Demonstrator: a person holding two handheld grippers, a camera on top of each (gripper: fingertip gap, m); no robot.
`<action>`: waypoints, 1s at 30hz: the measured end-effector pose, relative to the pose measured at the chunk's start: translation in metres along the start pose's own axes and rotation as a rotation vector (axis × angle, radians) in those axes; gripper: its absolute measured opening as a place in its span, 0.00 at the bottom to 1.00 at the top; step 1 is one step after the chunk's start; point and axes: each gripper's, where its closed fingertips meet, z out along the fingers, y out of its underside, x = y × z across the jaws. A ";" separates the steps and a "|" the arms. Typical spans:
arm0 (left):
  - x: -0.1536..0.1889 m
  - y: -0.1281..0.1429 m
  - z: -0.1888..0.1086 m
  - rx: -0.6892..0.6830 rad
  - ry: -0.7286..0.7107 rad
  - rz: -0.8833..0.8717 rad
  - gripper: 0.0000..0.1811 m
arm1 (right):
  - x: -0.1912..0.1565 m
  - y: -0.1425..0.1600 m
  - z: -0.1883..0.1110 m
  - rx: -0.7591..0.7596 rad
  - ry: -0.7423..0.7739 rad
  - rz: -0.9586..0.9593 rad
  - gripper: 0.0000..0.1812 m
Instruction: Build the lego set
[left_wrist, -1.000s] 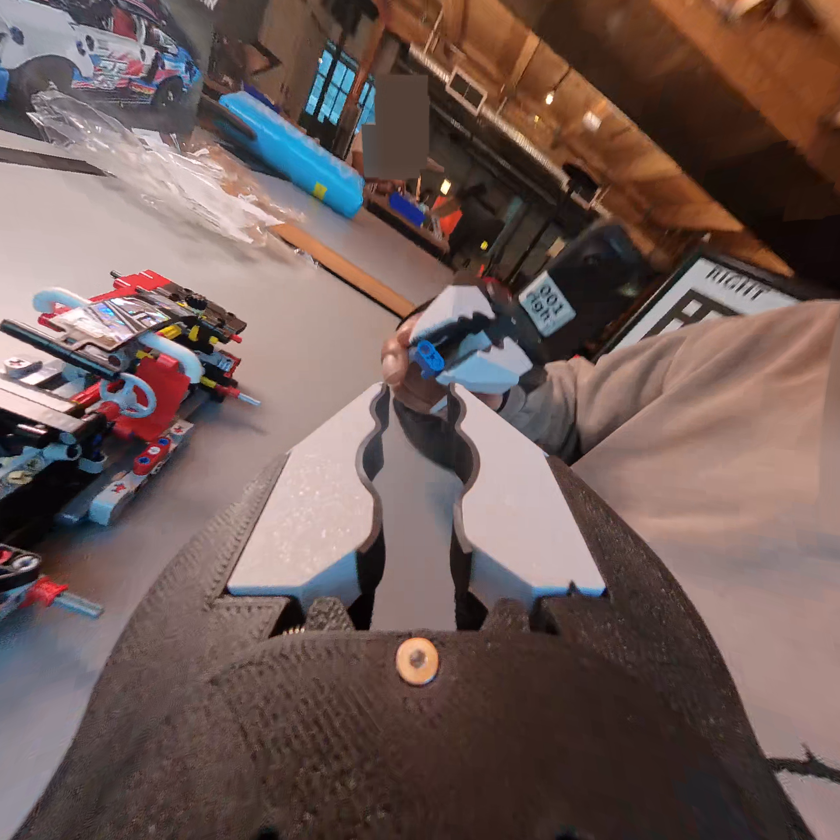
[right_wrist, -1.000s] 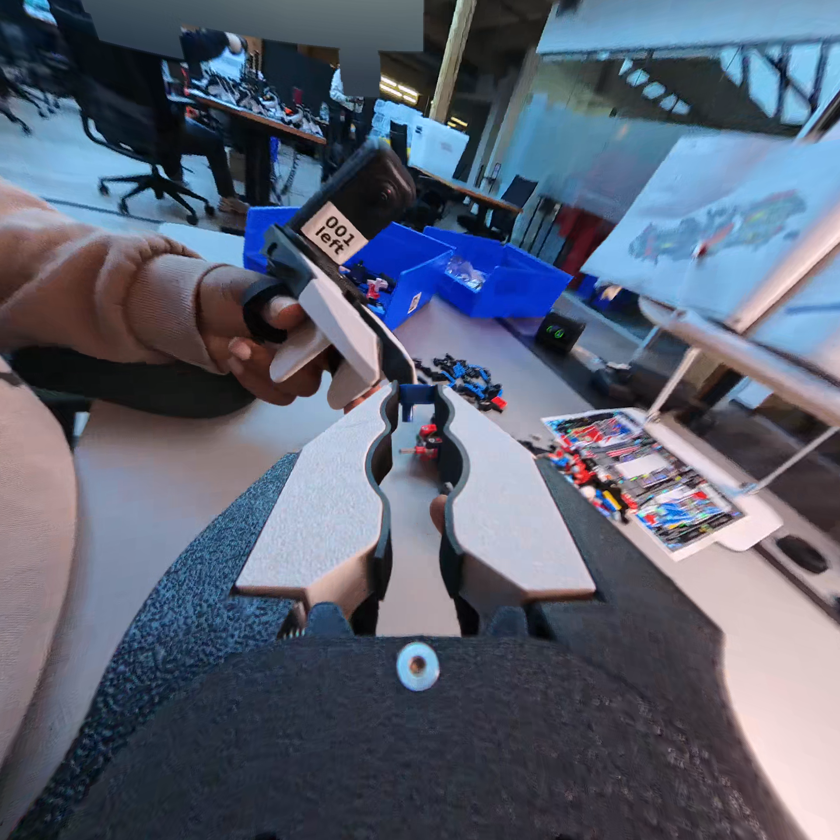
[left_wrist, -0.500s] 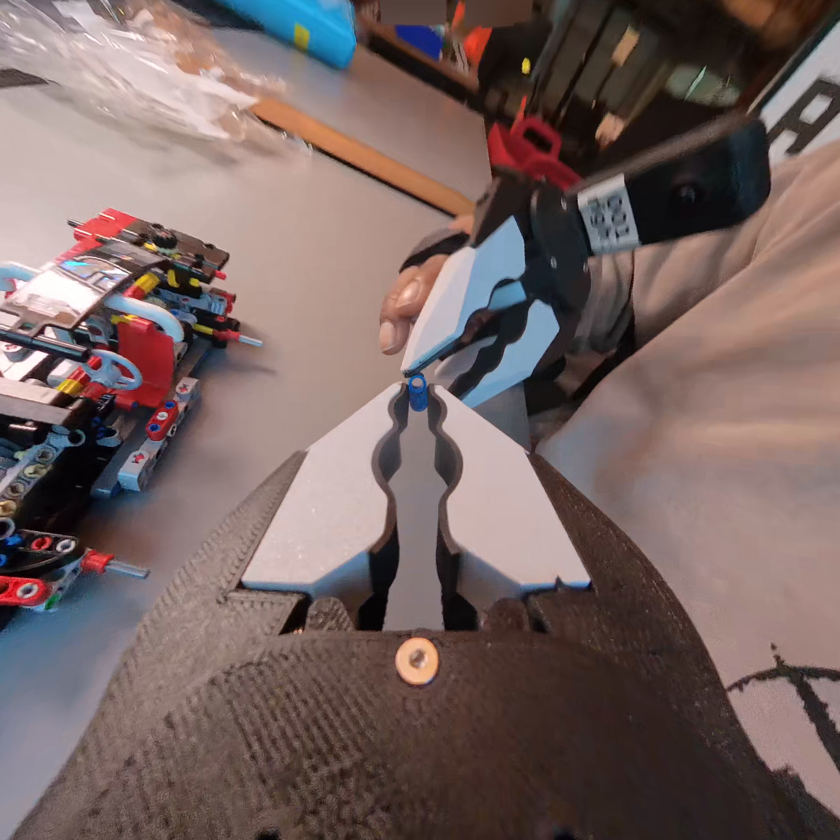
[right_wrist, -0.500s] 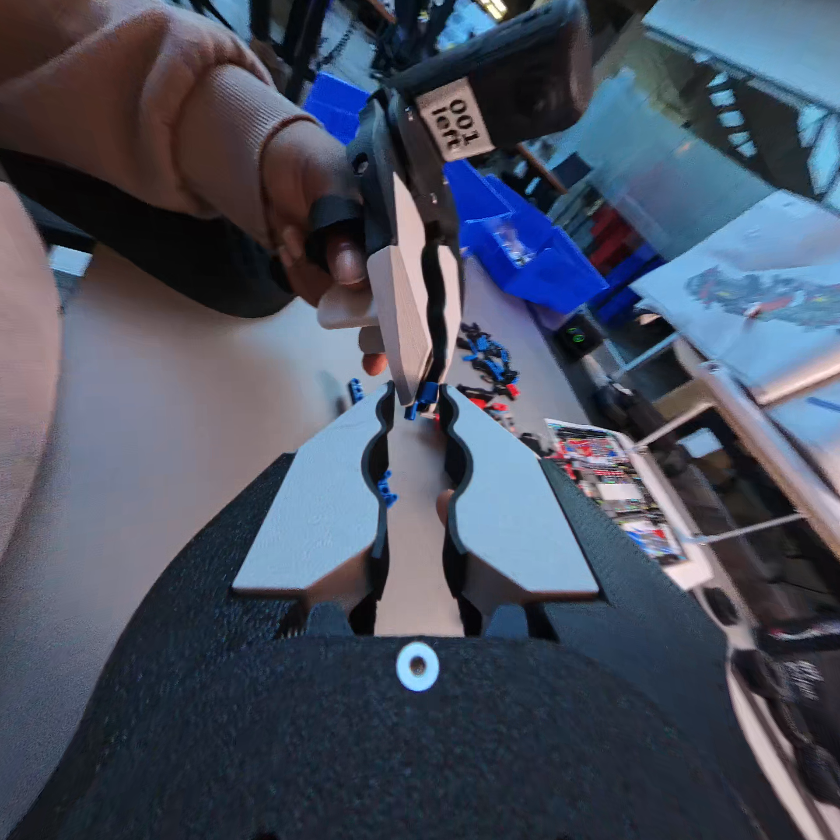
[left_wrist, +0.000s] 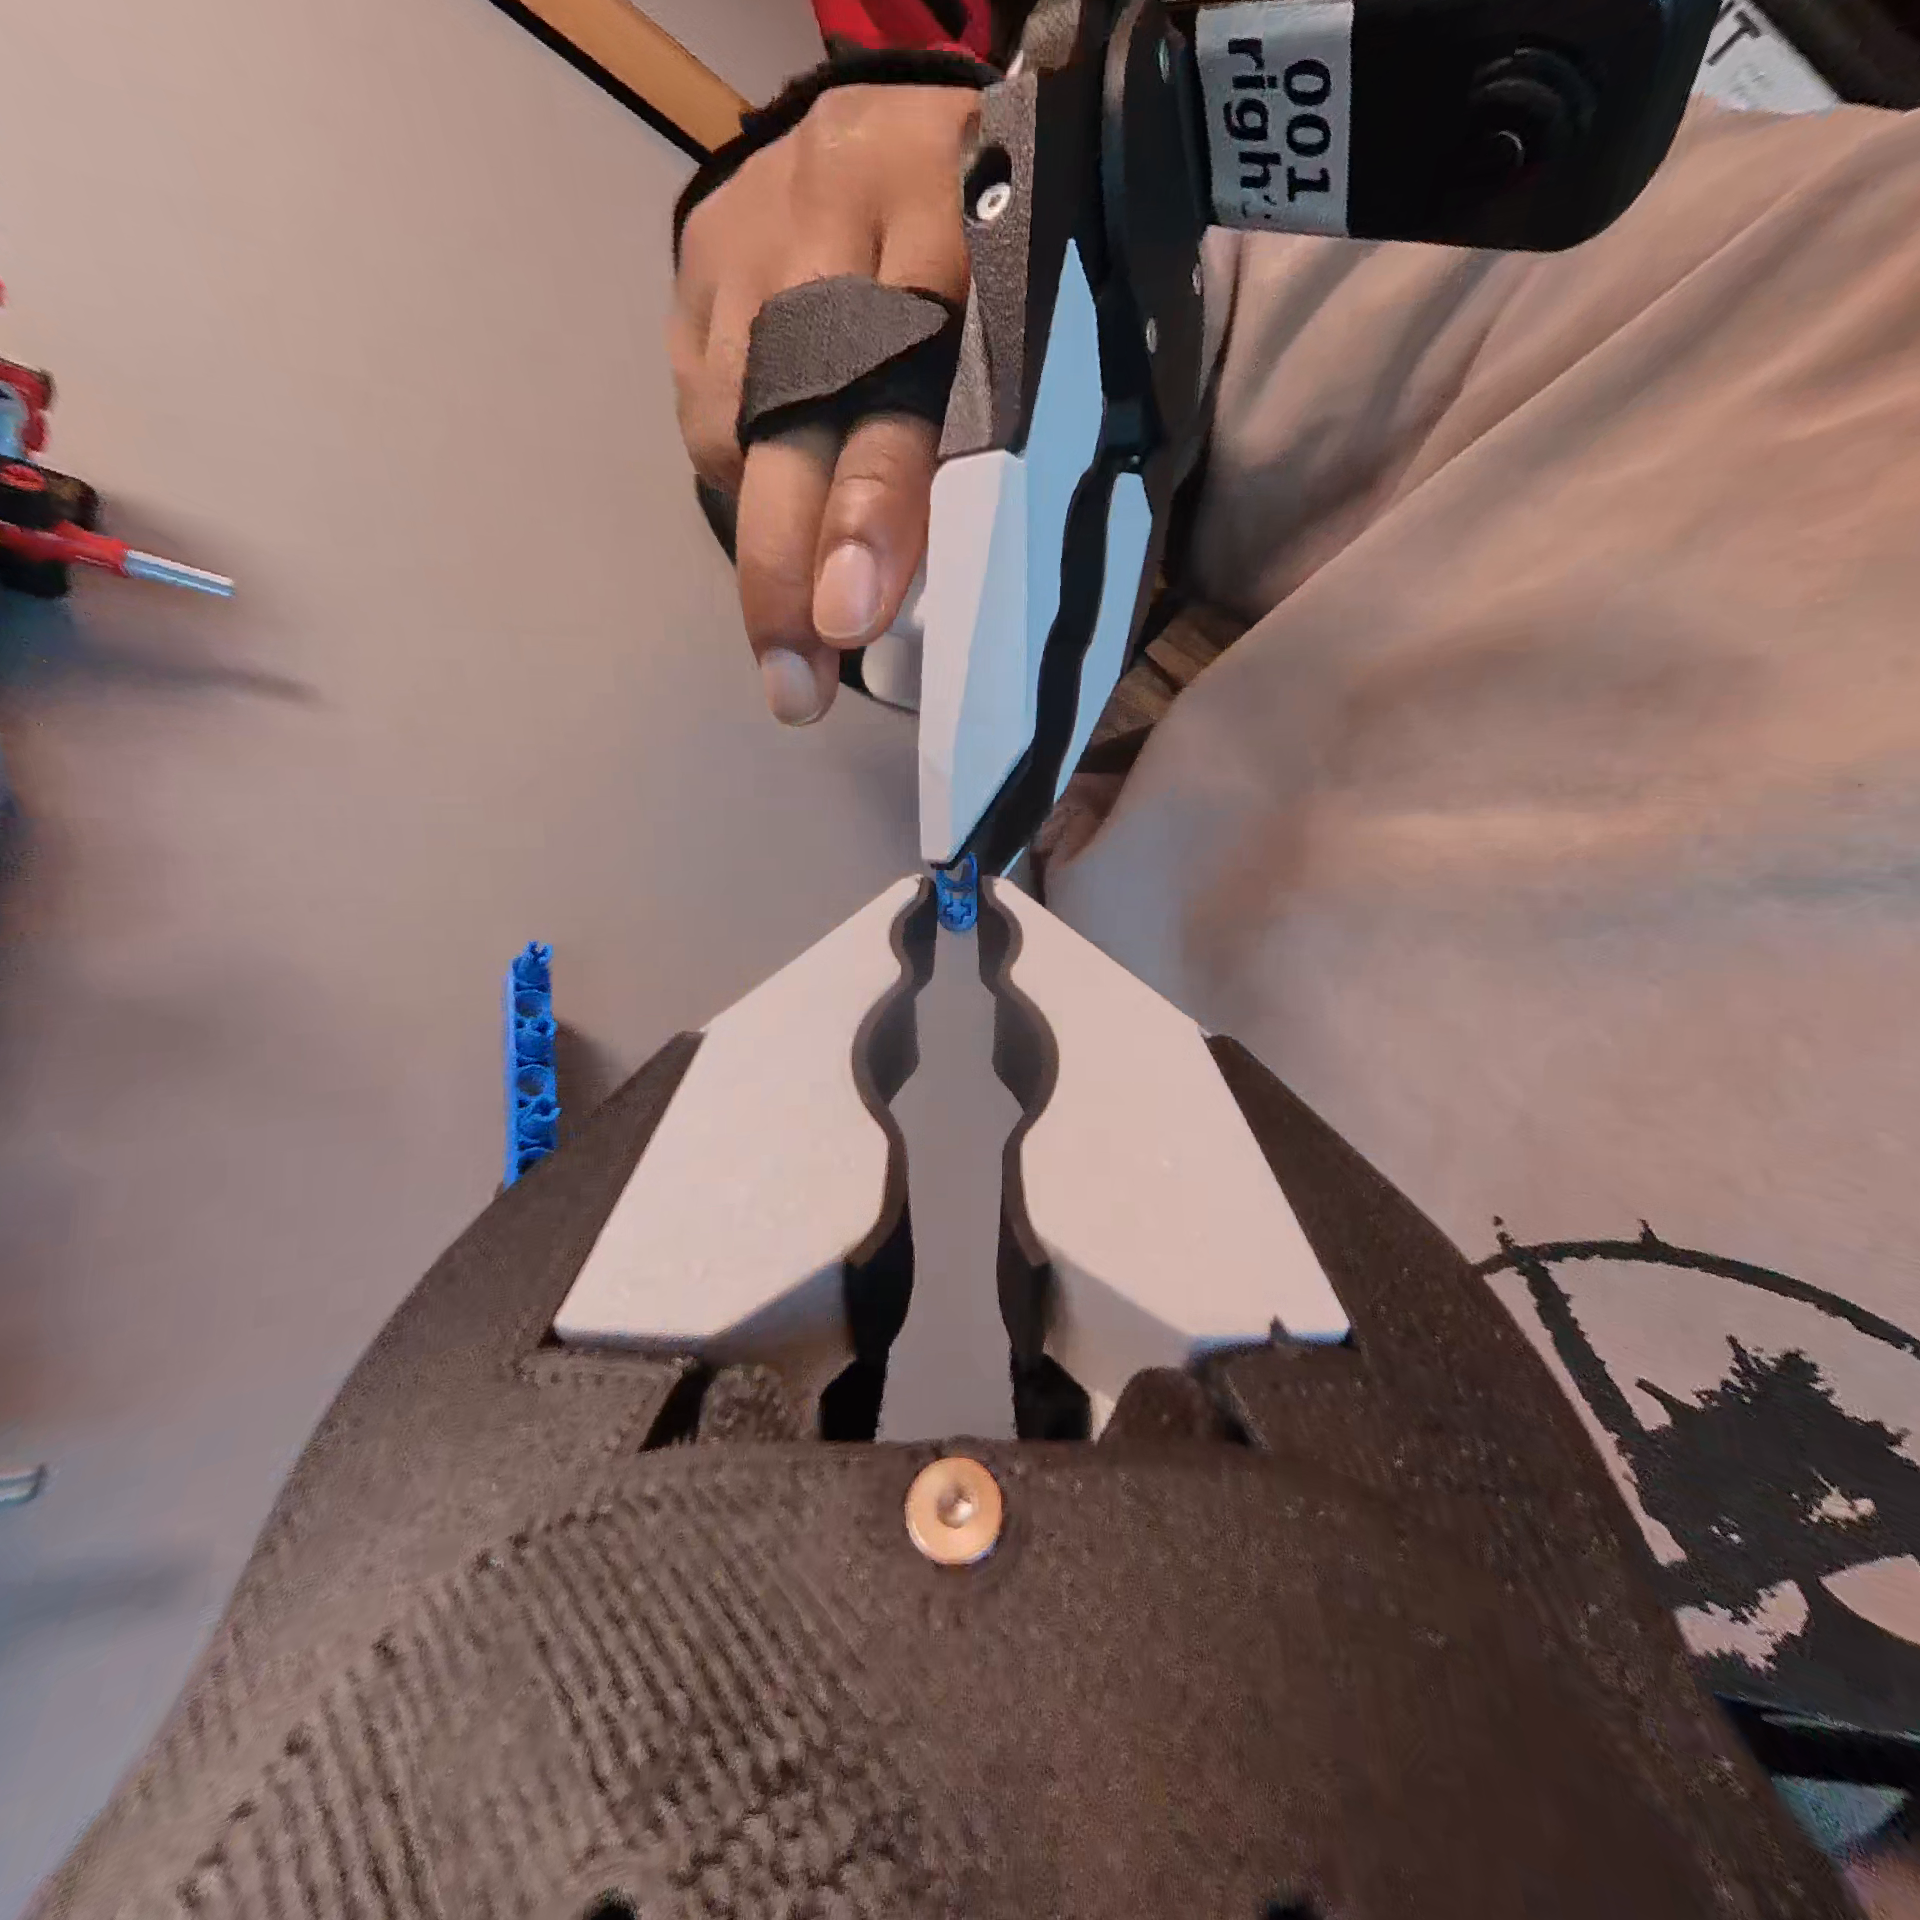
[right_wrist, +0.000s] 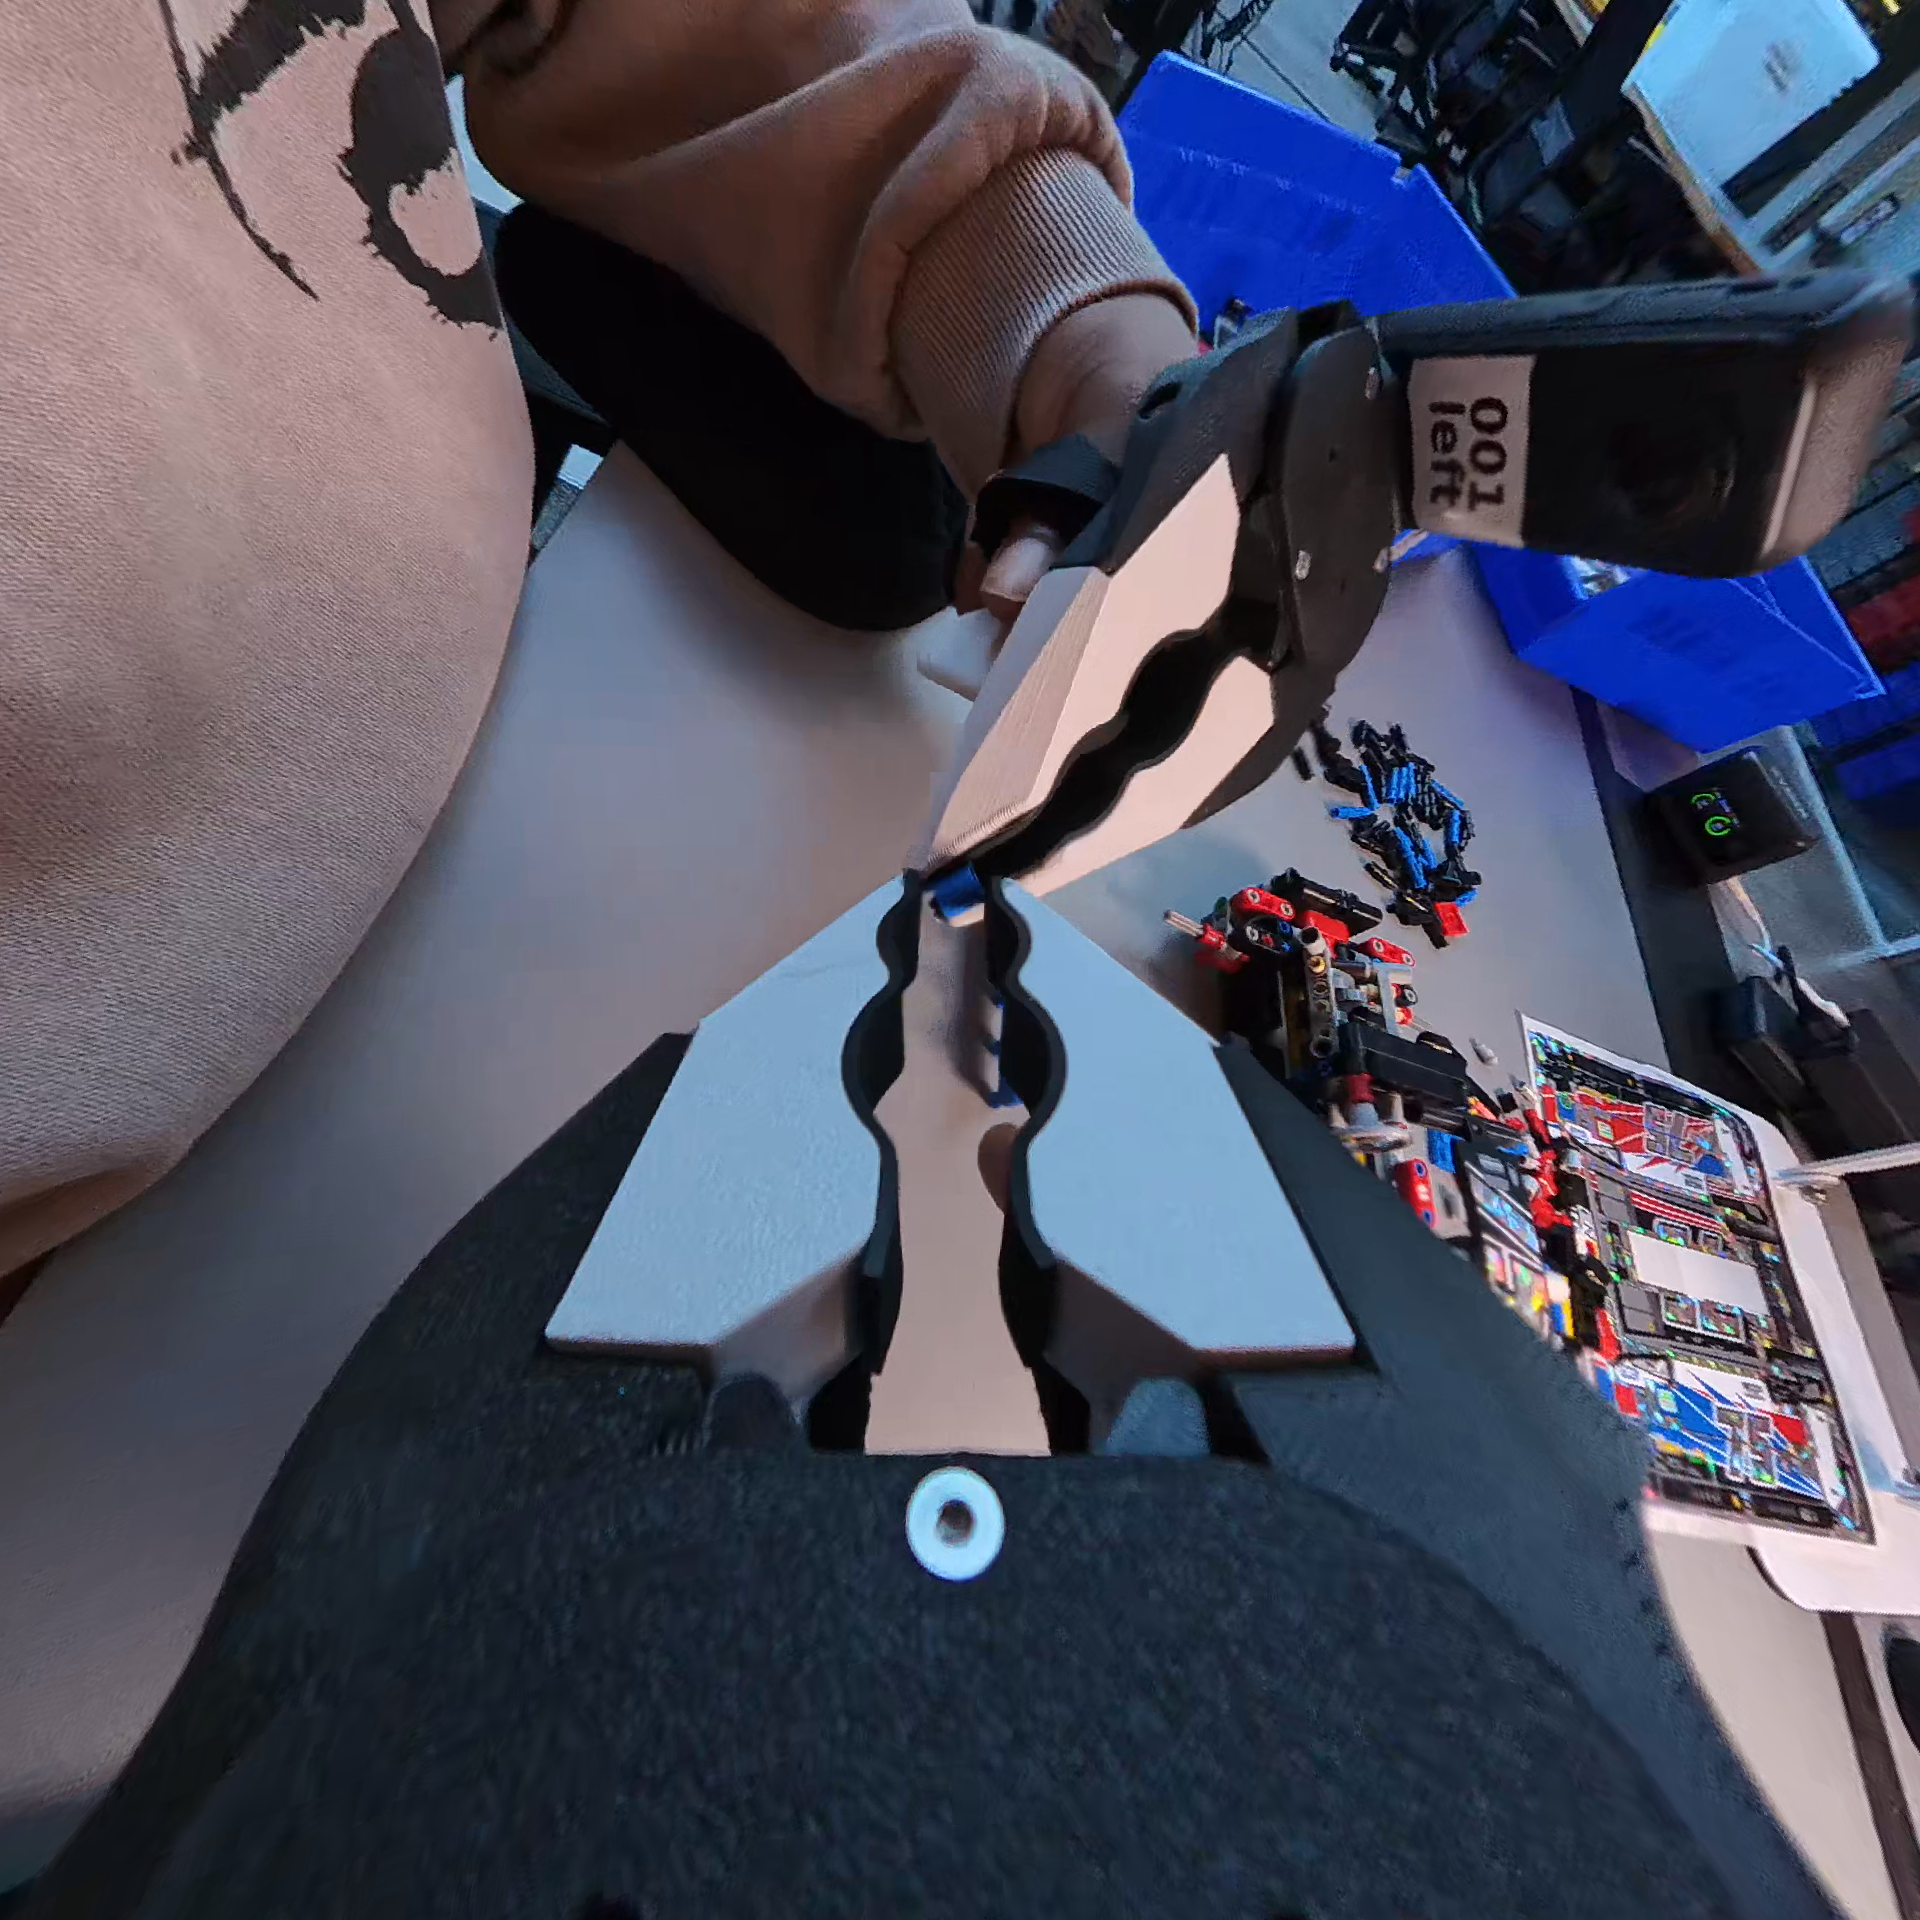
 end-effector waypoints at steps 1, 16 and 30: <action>0.003 0.003 0.002 -0.015 0.029 -0.009 0.03 | -0.004 -0.001 0.000 0.003 -0.027 -0.007 0.05; -0.003 -0.014 -0.009 0.157 0.160 -0.140 0.03 | 0.014 0.000 -0.002 -0.003 0.072 -0.073 0.03; -0.015 -0.044 -0.027 0.341 -0.041 0.034 0.01 | 0.057 -0.002 -0.016 0.079 0.511 -0.103 0.03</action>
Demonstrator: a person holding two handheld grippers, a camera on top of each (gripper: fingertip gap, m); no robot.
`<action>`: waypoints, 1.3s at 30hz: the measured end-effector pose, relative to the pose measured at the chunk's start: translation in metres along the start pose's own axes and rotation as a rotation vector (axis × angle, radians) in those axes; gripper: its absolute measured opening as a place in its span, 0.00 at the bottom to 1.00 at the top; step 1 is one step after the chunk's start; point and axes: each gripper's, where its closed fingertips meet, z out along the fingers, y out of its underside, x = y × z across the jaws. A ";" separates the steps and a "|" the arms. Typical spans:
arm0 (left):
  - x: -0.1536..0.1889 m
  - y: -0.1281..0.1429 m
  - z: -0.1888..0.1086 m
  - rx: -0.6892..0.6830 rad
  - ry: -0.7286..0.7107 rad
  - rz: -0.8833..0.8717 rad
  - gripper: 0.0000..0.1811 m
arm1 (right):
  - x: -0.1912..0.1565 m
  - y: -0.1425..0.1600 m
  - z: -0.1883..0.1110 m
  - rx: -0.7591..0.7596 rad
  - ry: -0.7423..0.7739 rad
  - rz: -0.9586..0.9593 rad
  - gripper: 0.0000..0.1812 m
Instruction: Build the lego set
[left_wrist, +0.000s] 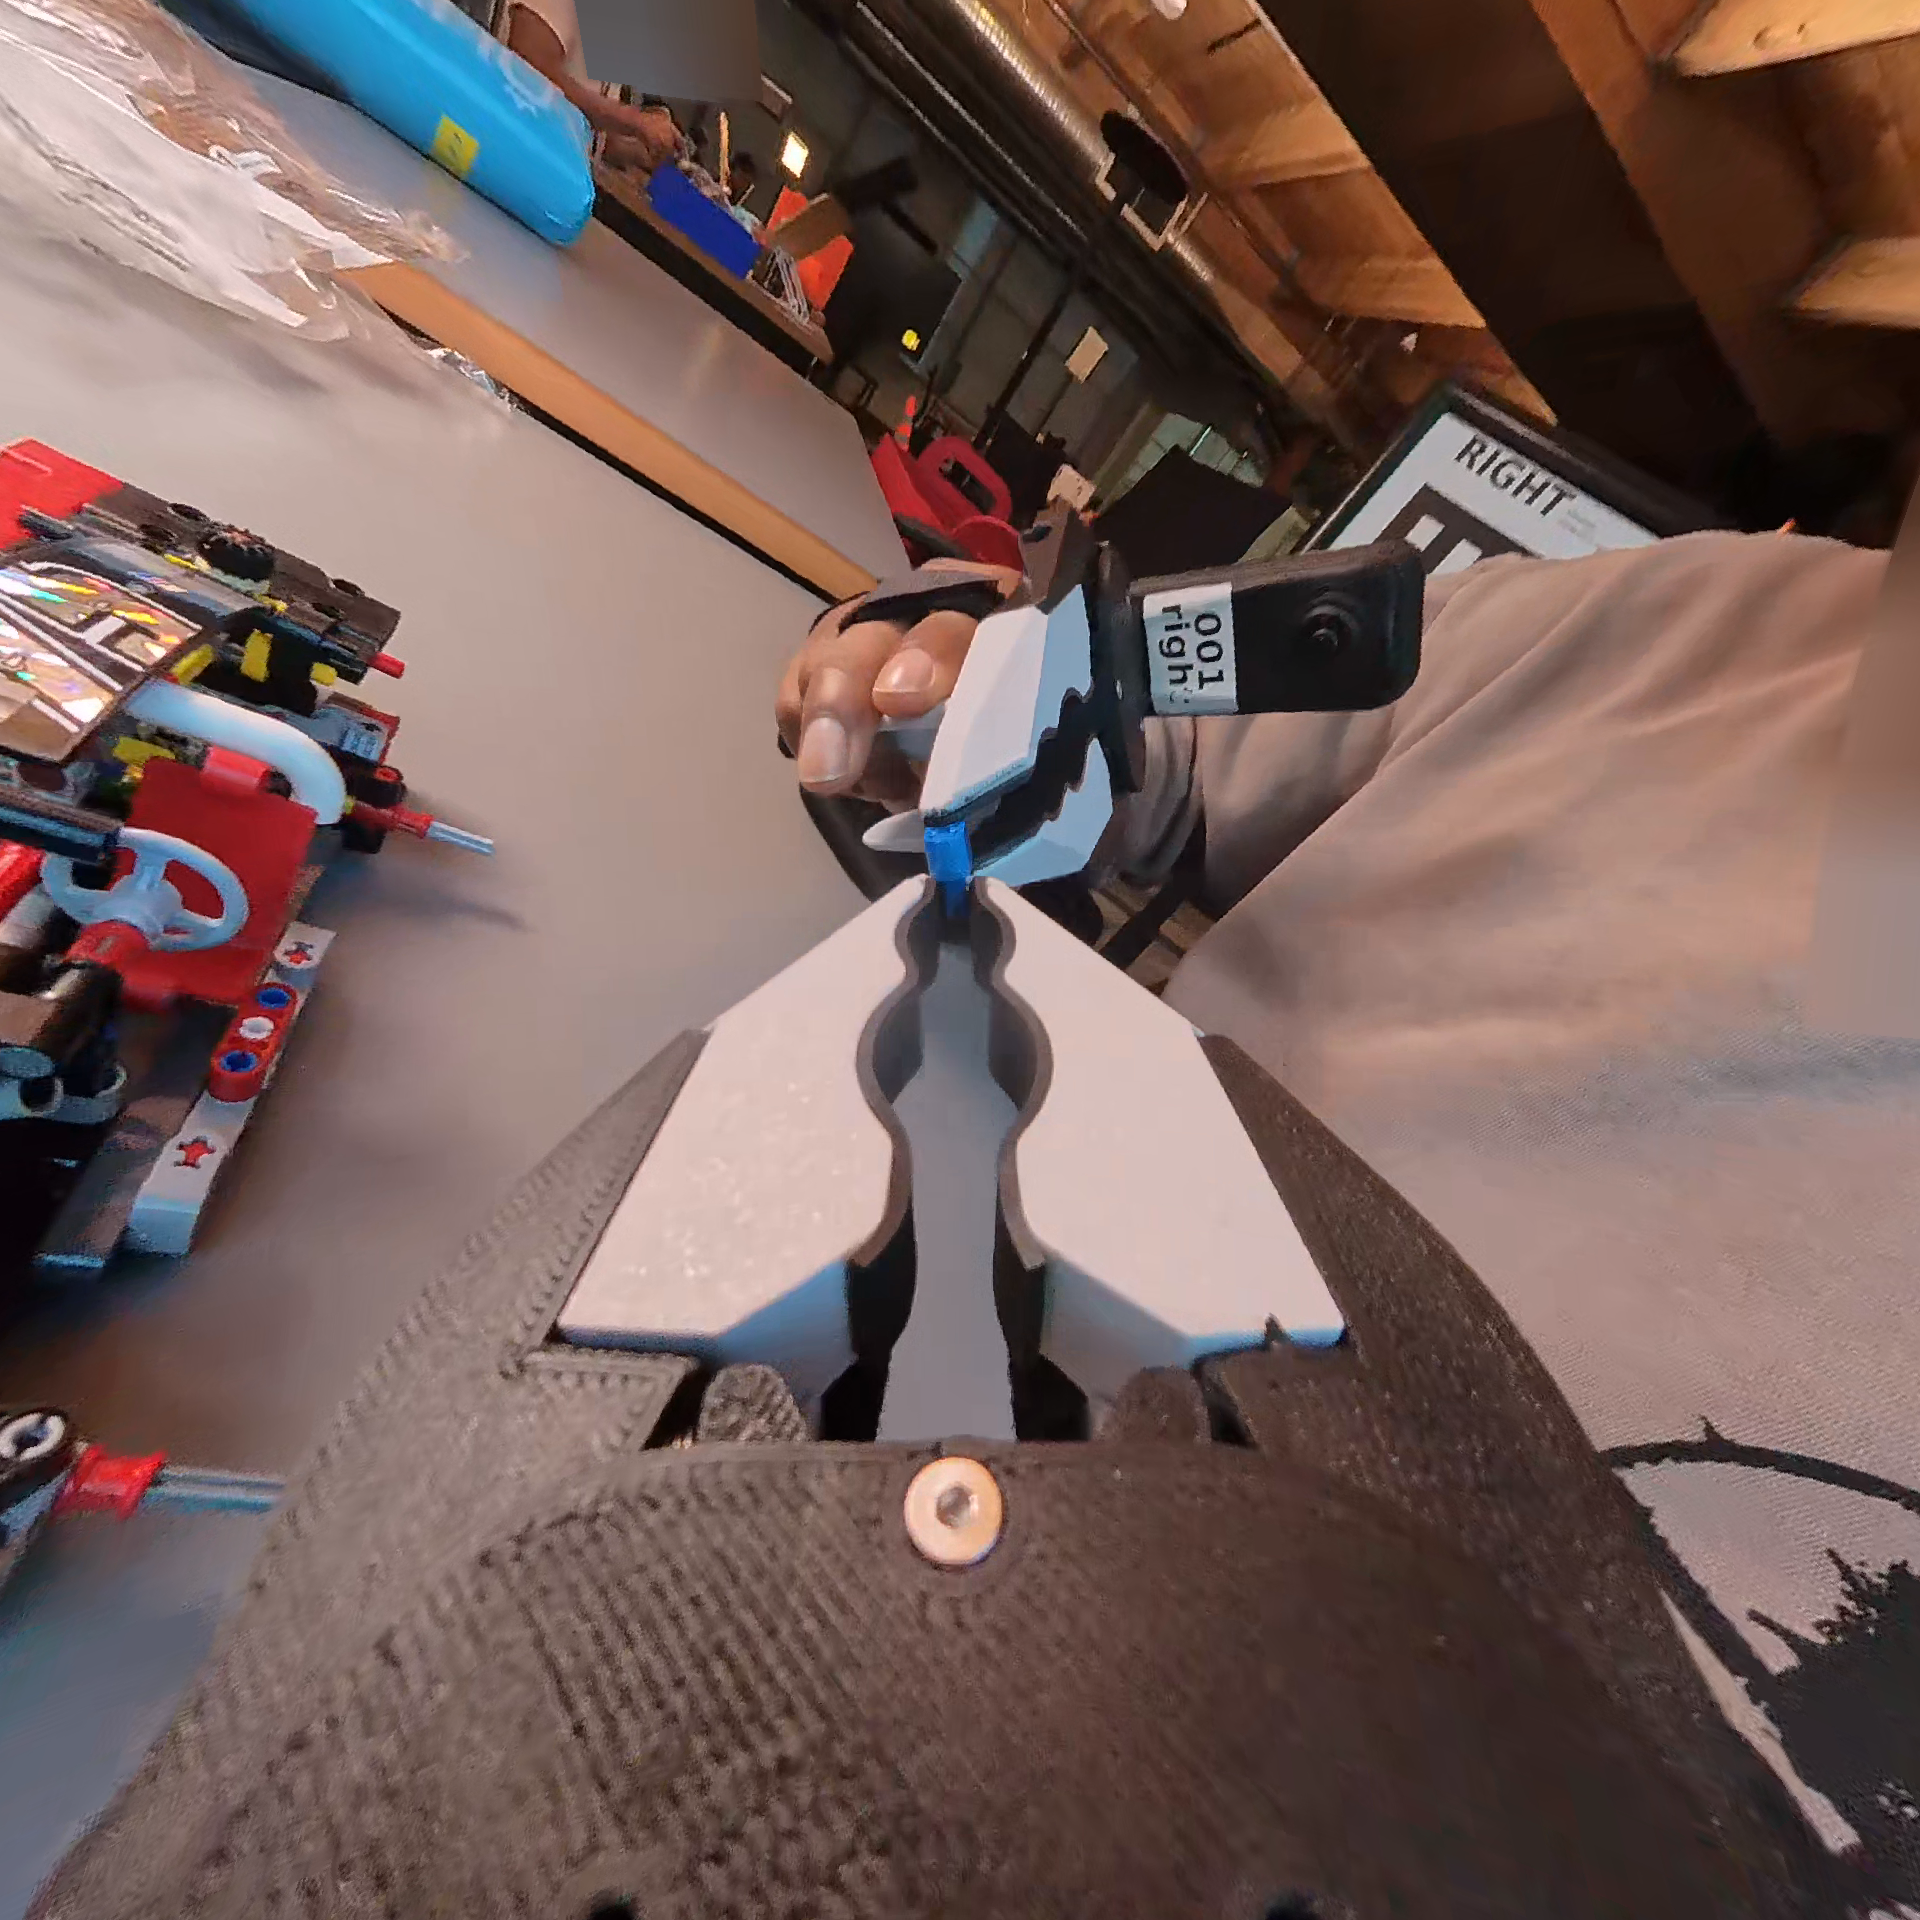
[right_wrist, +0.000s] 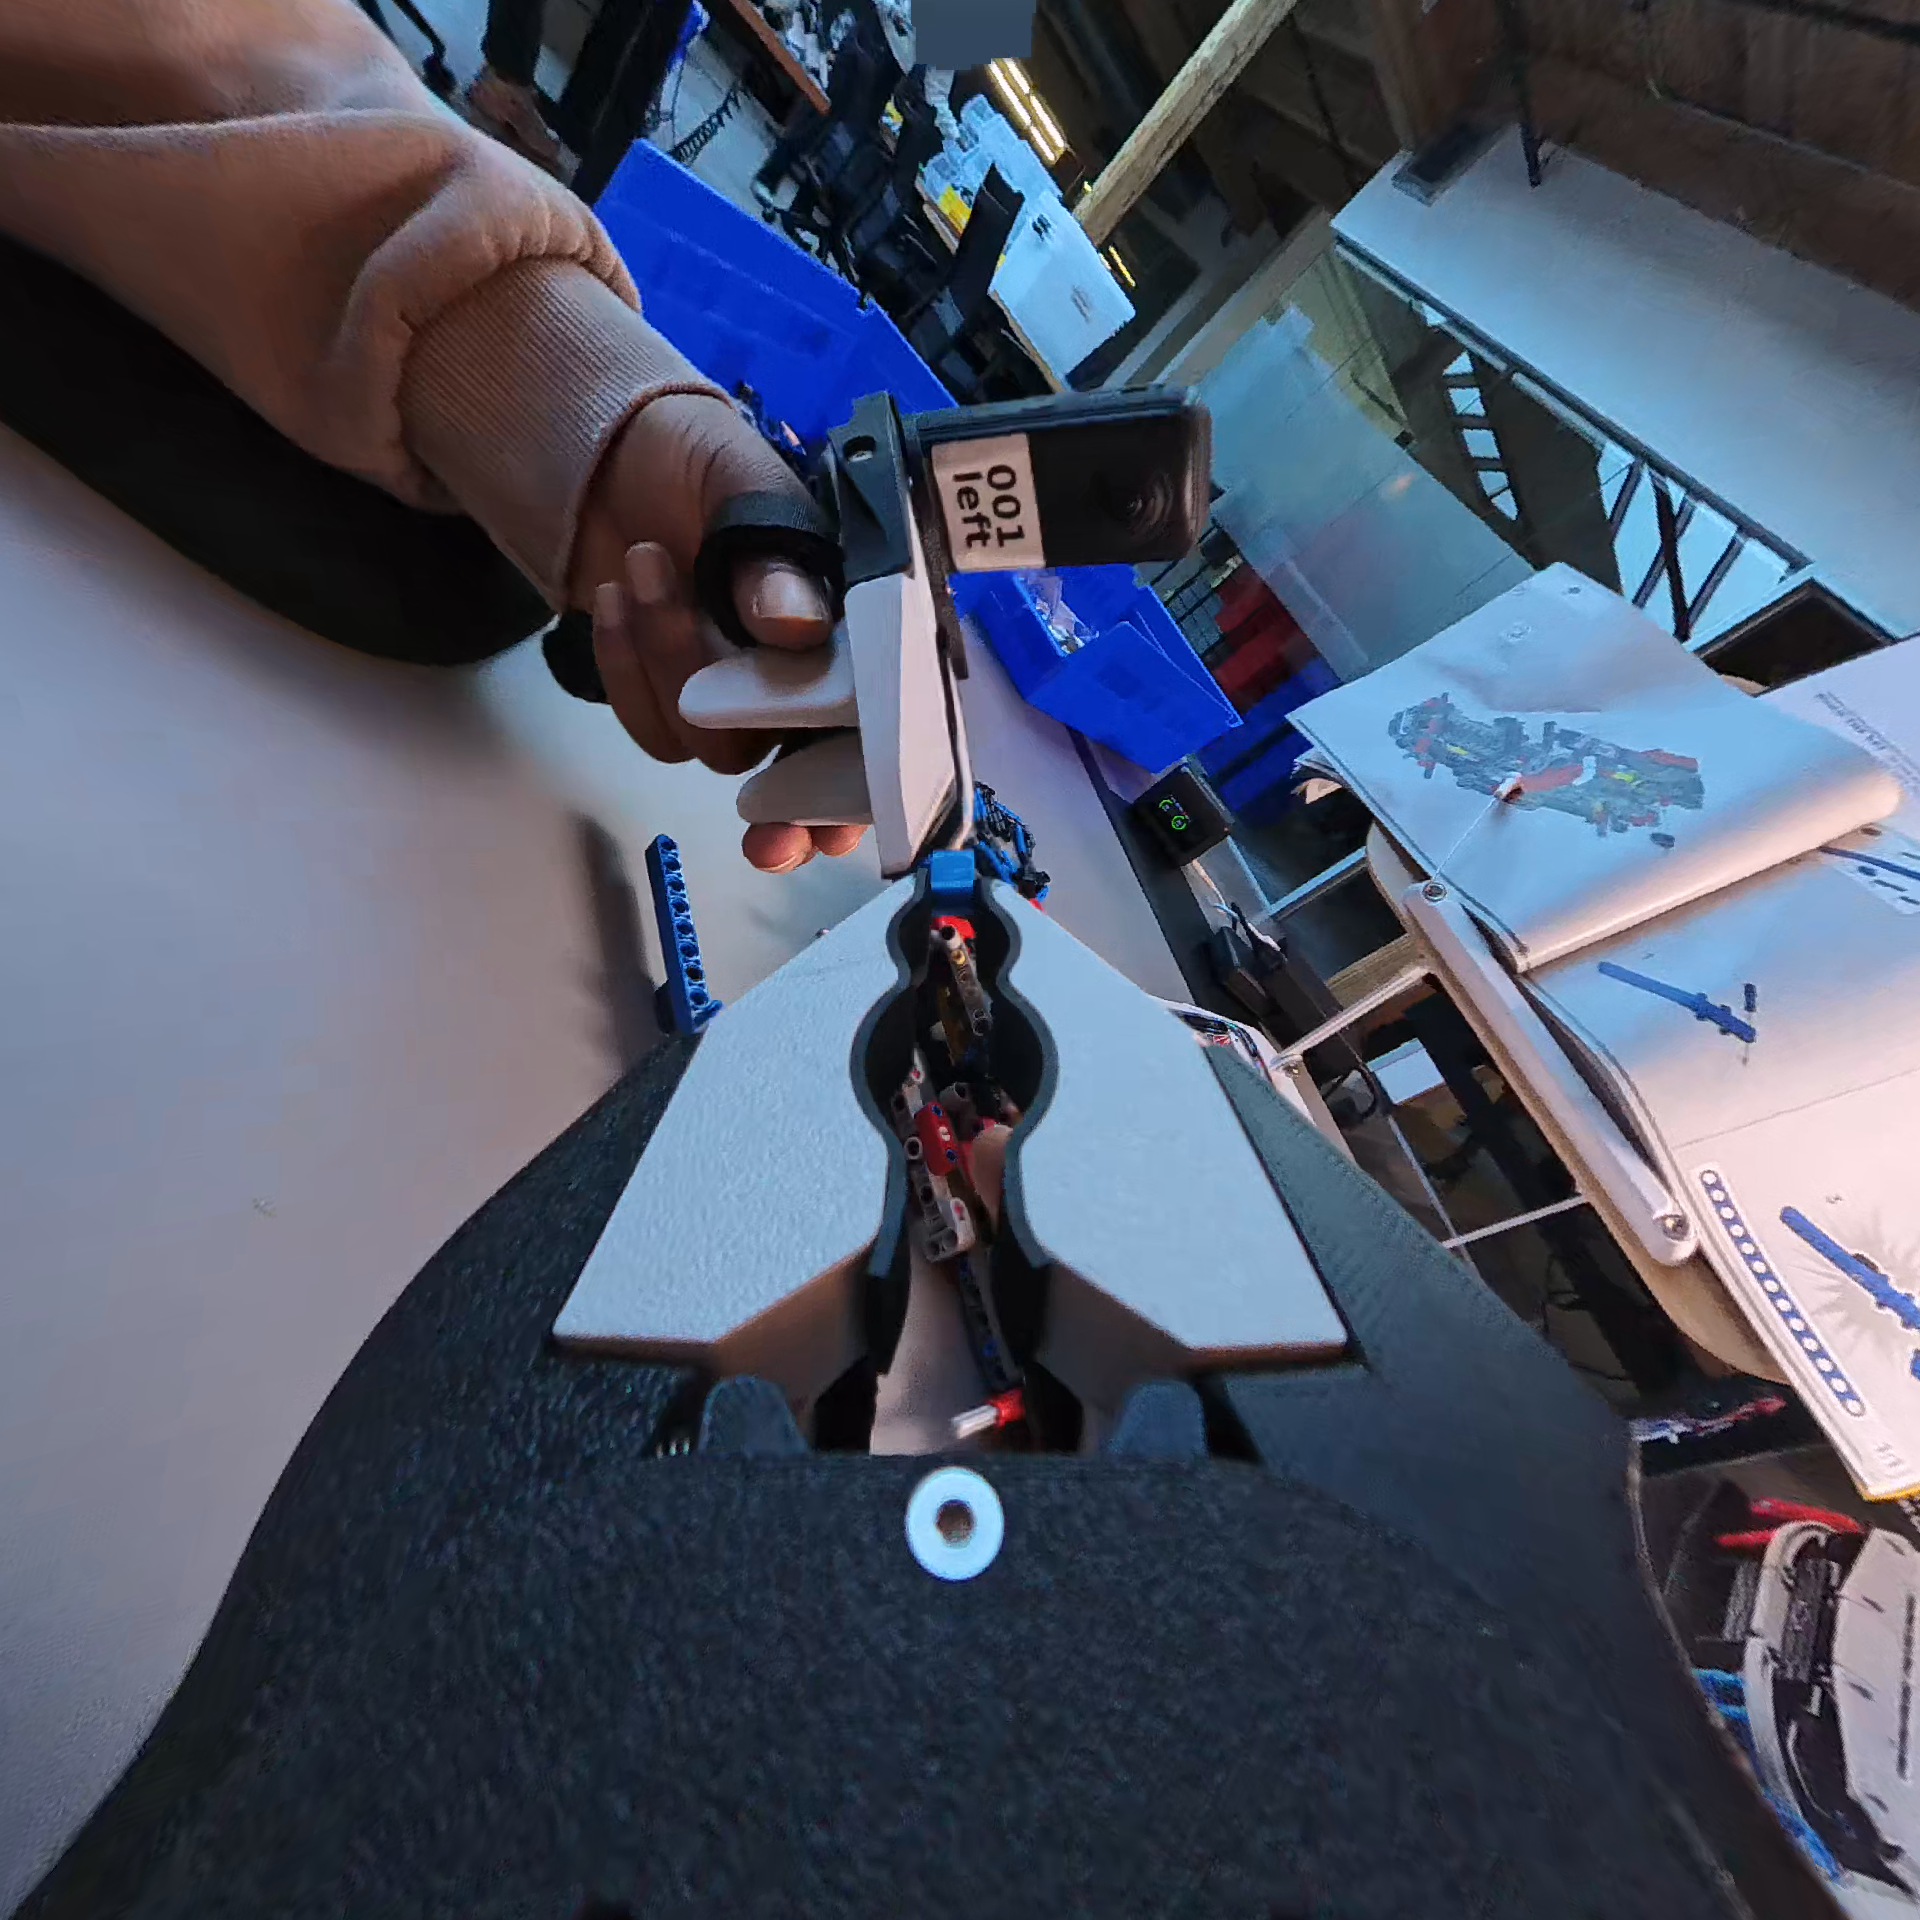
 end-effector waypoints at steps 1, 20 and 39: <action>-0.001 0.003 0.001 -0.025 -0.023 0.039 0.01 | -0.003 0.001 0.000 -0.005 -0.027 0.010 0.03; -0.032 0.032 -0.002 -0.318 -0.374 0.538 0.02 | -0.033 0.030 0.011 -0.396 -0.606 0.408 0.03; -0.067 0.085 -0.030 -0.609 -0.411 0.501 0.04 | -0.061 0.074 0.020 -0.714 -0.828 0.288 0.03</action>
